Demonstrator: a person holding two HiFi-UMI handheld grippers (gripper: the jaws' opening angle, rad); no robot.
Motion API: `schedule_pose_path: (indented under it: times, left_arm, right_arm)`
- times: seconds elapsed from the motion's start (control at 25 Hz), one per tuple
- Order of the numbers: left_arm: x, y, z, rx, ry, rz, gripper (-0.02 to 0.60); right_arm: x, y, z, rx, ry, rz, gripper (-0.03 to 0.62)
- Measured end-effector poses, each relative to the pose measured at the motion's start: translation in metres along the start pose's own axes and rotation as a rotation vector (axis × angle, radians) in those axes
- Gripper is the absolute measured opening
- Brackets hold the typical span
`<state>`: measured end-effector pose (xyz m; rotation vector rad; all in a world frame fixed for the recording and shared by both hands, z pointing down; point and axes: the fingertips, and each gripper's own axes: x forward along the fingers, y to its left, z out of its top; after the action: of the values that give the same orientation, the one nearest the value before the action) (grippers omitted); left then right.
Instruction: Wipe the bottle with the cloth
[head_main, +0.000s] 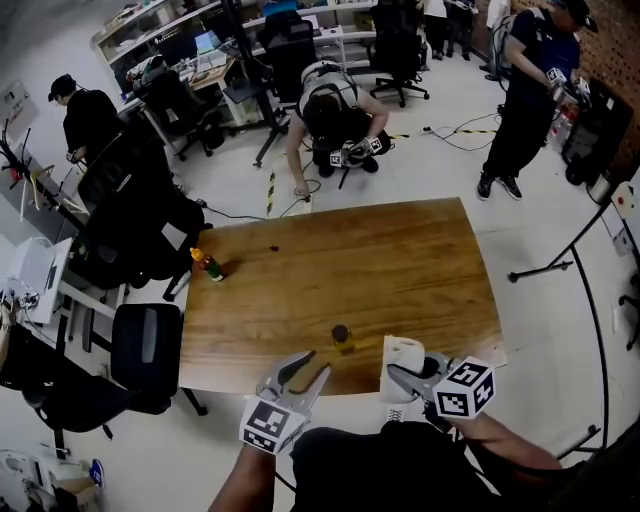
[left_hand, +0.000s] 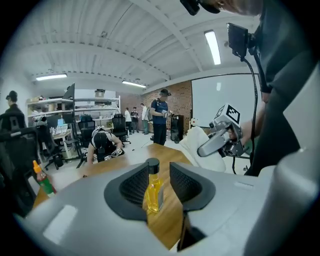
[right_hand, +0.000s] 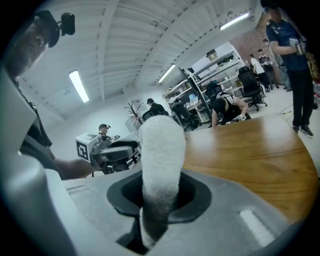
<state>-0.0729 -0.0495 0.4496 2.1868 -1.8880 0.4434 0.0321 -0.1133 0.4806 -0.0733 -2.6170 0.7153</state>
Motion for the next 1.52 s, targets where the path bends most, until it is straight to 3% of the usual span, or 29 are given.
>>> schedule_pose_path:
  times: [0.12, 0.24, 0.4, 0.52, 0.68, 0.84, 0.92, 1.0, 1.12, 1.2, 1.36, 1.52]
  left_arm:
    - [0.029, 0.009, 0.003, -0.012, 0.03, 0.03, 0.166]
    - [0.049, 0.015, 0.003, -0.003, 0.08, 0.003, 0.192]
    - [0.066, 0.024, -0.001, 0.037, 0.109, -0.103, 0.234]
    - [0.078, 0.022, -0.008, 0.096, 0.131, -0.207, 0.275]
    - [0.089, 0.014, -0.018, 0.173, 0.131, -0.362, 0.279]
    - [0.096, 0.015, -0.022, 0.214, 0.098, -0.483, 0.197]
    - [0.099, 0.019, -0.019, 0.183, 0.074, -0.517, 0.183]
    - [0.105, 0.031, -0.016, 0.091, 0.055, -0.512, 0.181]
    - [0.113, 0.058, -0.013, -0.108, 0.048, -0.457, 0.181]
    - [0.115, 0.073, -0.014, -0.178, 0.044, -0.424, 0.181]
    - [0.11, 0.072, -0.015, -0.169, 0.026, -0.41, 0.181]
    - [0.108, 0.067, -0.013, -0.162, 0.001, -0.362, 0.181]
  right_arm:
    - [0.005, -0.018, 0.0, -0.005, 0.029, 0.048, 0.072]
    - [0.015, -0.027, 0.001, 0.022, 0.04, 0.075, 0.072]
    - [0.031, -0.029, 0.003, 0.052, 0.026, 0.08, 0.072]
    - [0.036, -0.036, 0.002, 0.091, 0.005, 0.031, 0.072]
    - [0.042, -0.037, 0.001, 0.144, -0.053, -0.044, 0.072]
    - [0.055, -0.034, 0.001, 0.175, -0.1, -0.105, 0.072]
    - [0.056, -0.035, -0.001, 0.217, -0.131, -0.14, 0.072]
    - [0.056, -0.035, -0.003, 0.248, -0.162, -0.169, 0.072]
    - [0.06, -0.034, -0.001, 0.247, -0.186, -0.193, 0.072]
    - [0.072, -0.033, 0.003, 0.247, -0.206, -0.181, 0.072]
    - [0.108, -0.029, 0.011, 0.297, -0.259, -0.095, 0.072]
    - [0.131, -0.024, 0.025, 0.354, -0.391, -0.046, 0.072]
